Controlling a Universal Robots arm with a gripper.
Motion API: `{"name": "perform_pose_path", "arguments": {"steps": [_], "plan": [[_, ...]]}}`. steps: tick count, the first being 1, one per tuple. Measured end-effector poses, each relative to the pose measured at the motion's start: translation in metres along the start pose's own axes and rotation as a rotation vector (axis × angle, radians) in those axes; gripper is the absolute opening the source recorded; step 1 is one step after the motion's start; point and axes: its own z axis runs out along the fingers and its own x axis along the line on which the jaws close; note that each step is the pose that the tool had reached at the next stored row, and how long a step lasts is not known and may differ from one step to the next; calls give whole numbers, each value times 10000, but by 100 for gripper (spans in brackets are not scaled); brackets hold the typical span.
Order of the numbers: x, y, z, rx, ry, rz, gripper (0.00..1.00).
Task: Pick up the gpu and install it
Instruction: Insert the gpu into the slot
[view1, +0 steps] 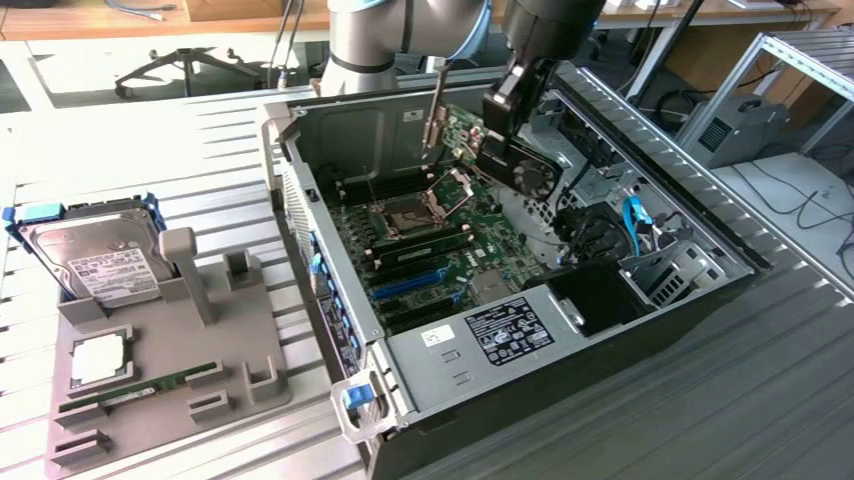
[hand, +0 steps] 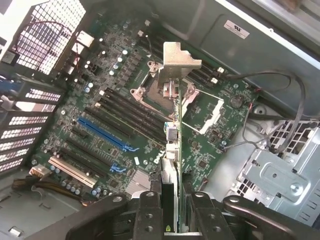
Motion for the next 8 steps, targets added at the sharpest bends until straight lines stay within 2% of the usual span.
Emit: {"name": "perform_pose_path", "arguments": {"steps": [8], "plan": [[-4,-2,0,-21,27,-772,27]]}}
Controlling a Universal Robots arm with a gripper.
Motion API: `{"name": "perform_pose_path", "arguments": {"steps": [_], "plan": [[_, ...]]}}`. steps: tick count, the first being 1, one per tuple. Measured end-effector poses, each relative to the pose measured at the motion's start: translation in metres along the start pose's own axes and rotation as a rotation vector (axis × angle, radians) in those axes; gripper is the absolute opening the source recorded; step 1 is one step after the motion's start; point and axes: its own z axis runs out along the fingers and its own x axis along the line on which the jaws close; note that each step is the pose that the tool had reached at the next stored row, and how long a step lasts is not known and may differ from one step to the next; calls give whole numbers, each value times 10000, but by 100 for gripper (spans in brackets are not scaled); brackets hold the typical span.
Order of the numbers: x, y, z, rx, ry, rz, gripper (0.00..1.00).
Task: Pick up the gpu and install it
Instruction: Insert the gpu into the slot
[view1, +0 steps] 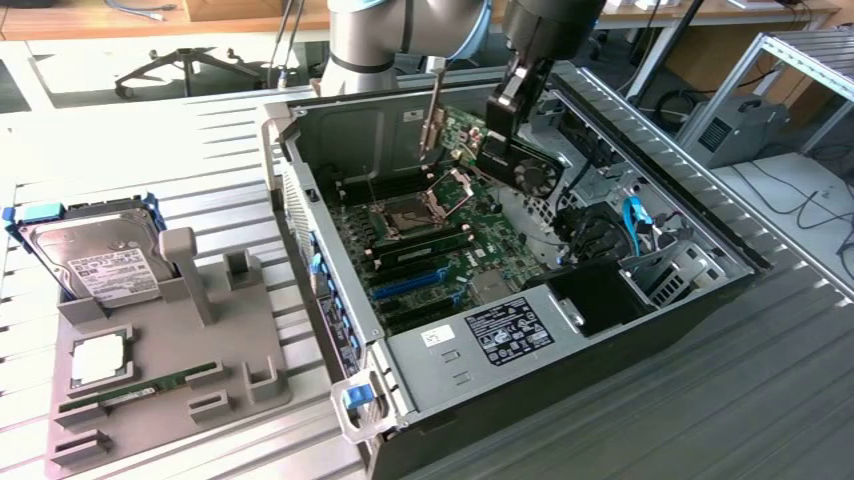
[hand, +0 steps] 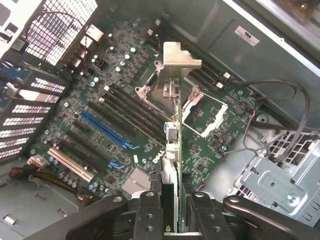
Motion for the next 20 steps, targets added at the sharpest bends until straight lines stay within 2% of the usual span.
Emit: {"name": "perform_pose_path", "arguments": {"steps": [20], "plan": [[-13,-10,0,-42,55,-1559,27]]}}
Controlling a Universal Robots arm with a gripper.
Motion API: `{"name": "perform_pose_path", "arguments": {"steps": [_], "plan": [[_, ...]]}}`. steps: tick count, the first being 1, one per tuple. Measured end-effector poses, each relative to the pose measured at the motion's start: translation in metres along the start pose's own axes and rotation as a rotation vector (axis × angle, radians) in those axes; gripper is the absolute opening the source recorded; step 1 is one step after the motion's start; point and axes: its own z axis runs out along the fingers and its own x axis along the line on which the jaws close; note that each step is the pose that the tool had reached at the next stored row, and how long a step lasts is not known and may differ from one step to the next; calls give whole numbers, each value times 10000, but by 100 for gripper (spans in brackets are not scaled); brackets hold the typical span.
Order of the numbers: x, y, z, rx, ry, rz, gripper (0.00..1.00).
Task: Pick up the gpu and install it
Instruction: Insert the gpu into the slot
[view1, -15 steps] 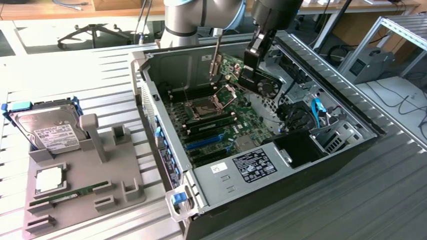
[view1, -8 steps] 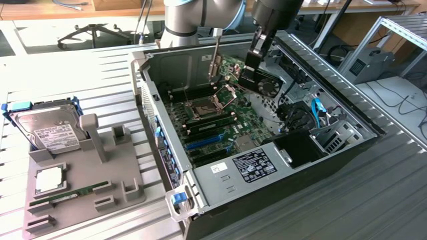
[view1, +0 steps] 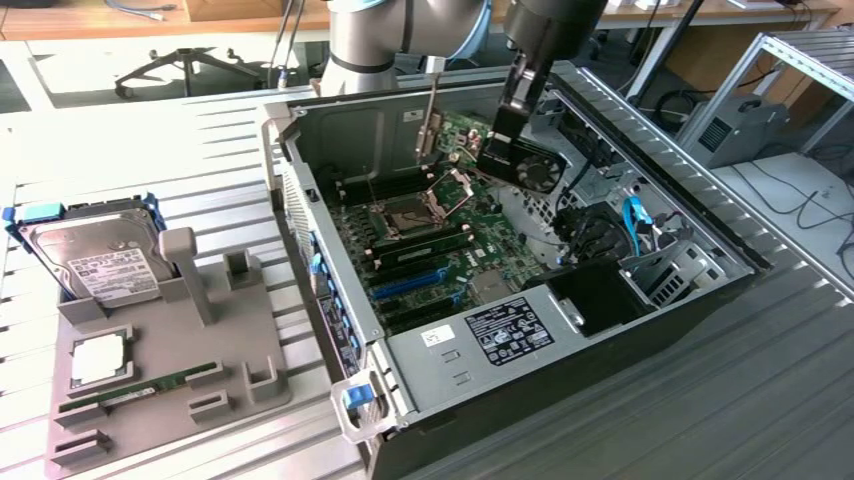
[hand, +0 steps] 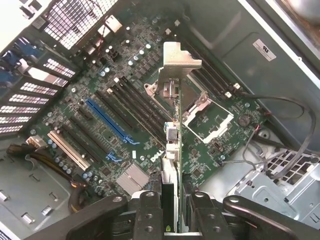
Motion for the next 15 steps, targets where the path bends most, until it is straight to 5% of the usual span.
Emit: {"name": "perform_pose_path", "arguments": {"steps": [15], "plan": [[-7,-7,0,-32,41,-1180,27]]}}
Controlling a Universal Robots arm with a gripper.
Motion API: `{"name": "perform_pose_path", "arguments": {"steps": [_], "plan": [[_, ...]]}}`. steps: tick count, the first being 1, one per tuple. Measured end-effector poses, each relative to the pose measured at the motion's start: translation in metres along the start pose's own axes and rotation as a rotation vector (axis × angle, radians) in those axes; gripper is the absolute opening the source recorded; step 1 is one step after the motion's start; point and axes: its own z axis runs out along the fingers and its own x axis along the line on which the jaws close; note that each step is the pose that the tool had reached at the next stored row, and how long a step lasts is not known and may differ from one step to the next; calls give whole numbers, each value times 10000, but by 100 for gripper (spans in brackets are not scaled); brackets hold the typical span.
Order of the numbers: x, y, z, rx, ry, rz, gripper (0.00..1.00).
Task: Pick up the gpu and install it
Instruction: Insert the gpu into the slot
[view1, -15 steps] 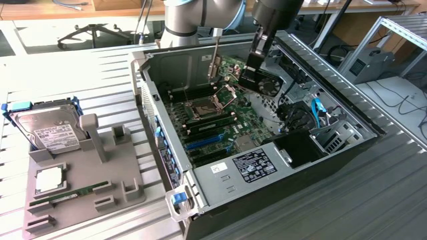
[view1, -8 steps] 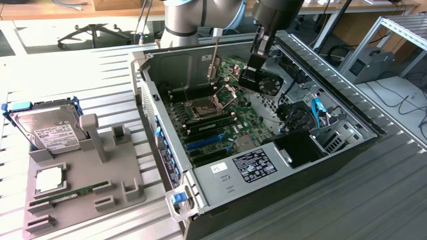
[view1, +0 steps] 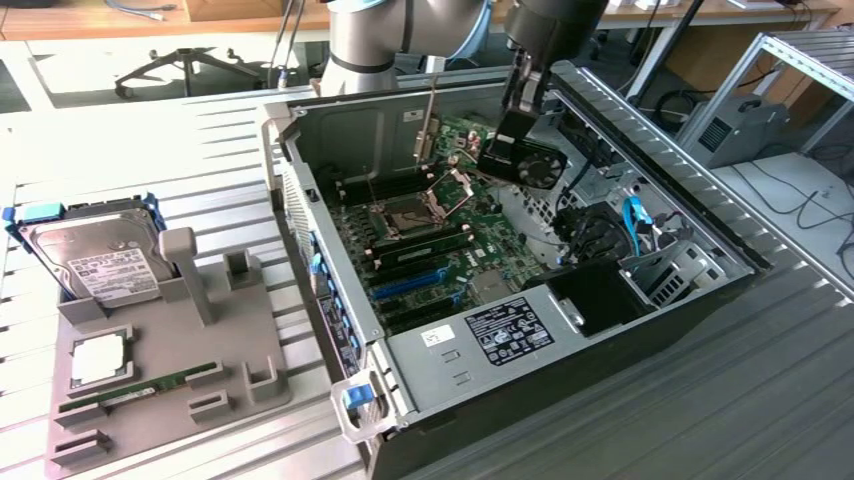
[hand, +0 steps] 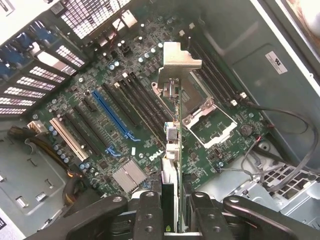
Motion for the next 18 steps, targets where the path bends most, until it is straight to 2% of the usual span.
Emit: {"name": "perform_pose_path", "arguments": {"steps": [18], "plan": [[-7,-10,0,-39,50,-1454,27]]}}
